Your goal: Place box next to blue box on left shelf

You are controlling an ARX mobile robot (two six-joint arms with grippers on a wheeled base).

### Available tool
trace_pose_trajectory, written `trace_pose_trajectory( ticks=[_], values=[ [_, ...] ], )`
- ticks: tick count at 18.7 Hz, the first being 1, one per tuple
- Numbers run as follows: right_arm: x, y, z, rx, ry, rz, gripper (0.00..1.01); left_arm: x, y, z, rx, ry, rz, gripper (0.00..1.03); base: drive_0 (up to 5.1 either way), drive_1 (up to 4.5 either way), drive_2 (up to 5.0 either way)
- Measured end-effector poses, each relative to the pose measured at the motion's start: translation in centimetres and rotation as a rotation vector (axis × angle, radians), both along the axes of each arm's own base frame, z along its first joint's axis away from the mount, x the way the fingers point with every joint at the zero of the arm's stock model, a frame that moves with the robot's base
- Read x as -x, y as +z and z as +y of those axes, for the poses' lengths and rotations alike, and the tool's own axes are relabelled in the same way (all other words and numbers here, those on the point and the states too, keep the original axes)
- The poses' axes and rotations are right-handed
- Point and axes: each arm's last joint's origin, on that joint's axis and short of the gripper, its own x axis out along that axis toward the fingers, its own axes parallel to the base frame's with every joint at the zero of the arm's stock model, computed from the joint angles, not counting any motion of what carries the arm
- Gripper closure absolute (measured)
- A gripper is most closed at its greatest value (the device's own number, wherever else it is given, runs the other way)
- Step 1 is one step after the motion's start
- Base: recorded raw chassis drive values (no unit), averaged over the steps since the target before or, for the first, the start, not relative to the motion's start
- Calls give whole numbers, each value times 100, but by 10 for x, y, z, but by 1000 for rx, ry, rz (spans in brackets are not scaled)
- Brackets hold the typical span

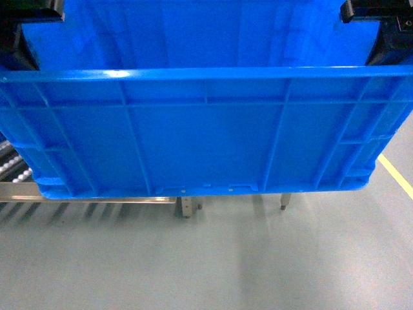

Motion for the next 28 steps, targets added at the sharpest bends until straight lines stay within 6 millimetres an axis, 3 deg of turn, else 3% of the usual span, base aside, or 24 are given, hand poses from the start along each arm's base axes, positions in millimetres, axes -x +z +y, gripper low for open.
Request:
trace_pose_trajectory(
  ticks=[28],
  values=[
    [1,1,0,2,-2,-1,94,0,0,0,1,-1,-1,96,-499,246,246]
  ],
)
